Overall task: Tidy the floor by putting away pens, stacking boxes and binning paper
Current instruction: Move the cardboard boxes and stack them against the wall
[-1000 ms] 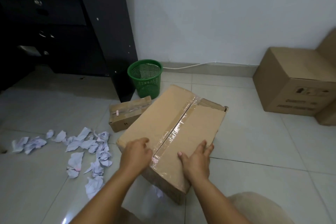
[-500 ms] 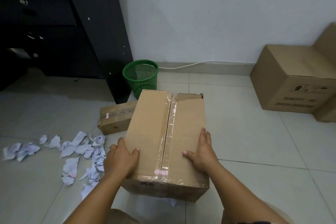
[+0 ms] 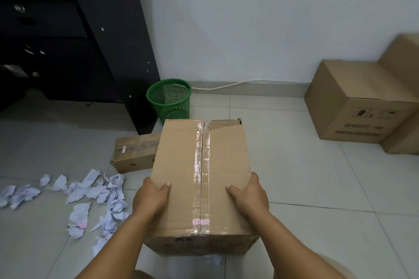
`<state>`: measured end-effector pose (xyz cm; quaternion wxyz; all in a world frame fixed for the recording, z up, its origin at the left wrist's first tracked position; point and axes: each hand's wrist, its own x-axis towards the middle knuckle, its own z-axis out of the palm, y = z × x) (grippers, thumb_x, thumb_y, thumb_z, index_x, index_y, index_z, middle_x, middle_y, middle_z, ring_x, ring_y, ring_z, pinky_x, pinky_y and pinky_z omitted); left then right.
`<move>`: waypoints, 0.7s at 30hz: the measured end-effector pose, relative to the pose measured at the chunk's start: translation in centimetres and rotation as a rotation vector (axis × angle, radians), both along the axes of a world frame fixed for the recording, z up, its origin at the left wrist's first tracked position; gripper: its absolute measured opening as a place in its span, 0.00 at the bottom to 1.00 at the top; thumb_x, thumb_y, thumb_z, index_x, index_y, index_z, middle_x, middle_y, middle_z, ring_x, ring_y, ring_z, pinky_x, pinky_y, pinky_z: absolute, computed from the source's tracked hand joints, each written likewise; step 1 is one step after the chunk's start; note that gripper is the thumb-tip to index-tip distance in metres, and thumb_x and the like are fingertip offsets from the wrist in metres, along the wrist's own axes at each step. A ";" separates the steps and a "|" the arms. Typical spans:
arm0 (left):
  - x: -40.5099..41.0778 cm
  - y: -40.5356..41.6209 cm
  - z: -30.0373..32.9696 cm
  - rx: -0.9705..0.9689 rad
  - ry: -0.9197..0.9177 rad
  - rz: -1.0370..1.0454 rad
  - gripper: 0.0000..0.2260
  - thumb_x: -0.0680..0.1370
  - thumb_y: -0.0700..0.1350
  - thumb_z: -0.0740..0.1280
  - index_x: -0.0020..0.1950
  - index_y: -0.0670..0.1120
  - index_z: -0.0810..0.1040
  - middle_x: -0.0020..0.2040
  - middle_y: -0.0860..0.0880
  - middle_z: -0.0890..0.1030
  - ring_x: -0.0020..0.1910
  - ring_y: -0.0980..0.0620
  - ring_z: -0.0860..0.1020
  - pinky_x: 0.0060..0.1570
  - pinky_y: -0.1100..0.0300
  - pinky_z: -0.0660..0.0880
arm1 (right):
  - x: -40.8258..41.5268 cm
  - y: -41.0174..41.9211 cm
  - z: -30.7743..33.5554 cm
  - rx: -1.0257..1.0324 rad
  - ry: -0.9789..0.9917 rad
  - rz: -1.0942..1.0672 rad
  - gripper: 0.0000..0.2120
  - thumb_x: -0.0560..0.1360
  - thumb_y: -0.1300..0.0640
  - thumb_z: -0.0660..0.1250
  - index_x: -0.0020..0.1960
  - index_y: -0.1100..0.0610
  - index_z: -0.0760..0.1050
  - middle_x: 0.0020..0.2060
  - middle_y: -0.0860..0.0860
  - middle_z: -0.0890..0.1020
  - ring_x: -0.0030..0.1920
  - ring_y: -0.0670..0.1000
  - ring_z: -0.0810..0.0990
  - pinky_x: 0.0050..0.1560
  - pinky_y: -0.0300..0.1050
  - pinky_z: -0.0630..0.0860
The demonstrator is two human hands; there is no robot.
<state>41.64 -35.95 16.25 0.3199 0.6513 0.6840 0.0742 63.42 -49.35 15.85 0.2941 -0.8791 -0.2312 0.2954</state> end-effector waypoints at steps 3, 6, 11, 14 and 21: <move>0.4 0.1 1.0 0.029 -0.017 -0.007 0.25 0.77 0.57 0.63 0.67 0.42 0.67 0.64 0.41 0.76 0.60 0.39 0.75 0.55 0.50 0.72 | 0.5 0.3 1.2 0.012 -0.043 -0.011 0.36 0.68 0.37 0.69 0.69 0.50 0.62 0.59 0.49 0.79 0.57 0.57 0.78 0.53 0.51 0.76; 0.8 -0.1 3.7 0.046 -0.058 0.007 0.24 0.77 0.57 0.63 0.67 0.43 0.68 0.64 0.43 0.76 0.60 0.39 0.75 0.56 0.50 0.72 | 1.0 0.5 4.0 0.021 -0.056 -0.006 0.37 0.68 0.37 0.69 0.71 0.50 0.61 0.59 0.49 0.78 0.57 0.57 0.78 0.52 0.50 0.76; 0.8 -1.2 12.1 0.071 -0.066 0.037 0.23 0.78 0.56 0.62 0.66 0.43 0.68 0.64 0.43 0.76 0.61 0.39 0.75 0.51 0.53 0.70 | 1.1 0.1 12.4 0.034 -0.074 0.000 0.35 0.68 0.37 0.69 0.69 0.49 0.61 0.59 0.48 0.79 0.55 0.56 0.79 0.51 0.51 0.77; 0.4 -1.7 18.7 0.061 -0.085 0.027 0.22 0.77 0.57 0.62 0.66 0.45 0.69 0.62 0.45 0.77 0.59 0.41 0.76 0.49 0.54 0.70 | 0.7 -0.6 19.2 0.029 -0.079 0.004 0.34 0.68 0.36 0.68 0.68 0.49 0.62 0.58 0.47 0.79 0.55 0.56 0.79 0.49 0.50 0.76; -0.7 -4.7 36.6 0.042 -0.062 0.026 0.22 0.77 0.57 0.62 0.65 0.45 0.68 0.62 0.43 0.77 0.57 0.39 0.76 0.52 0.50 0.73 | -0.7 -3.6 36.2 0.020 -0.060 -0.025 0.35 0.68 0.33 0.66 0.69 0.49 0.62 0.58 0.48 0.79 0.56 0.56 0.78 0.53 0.52 0.76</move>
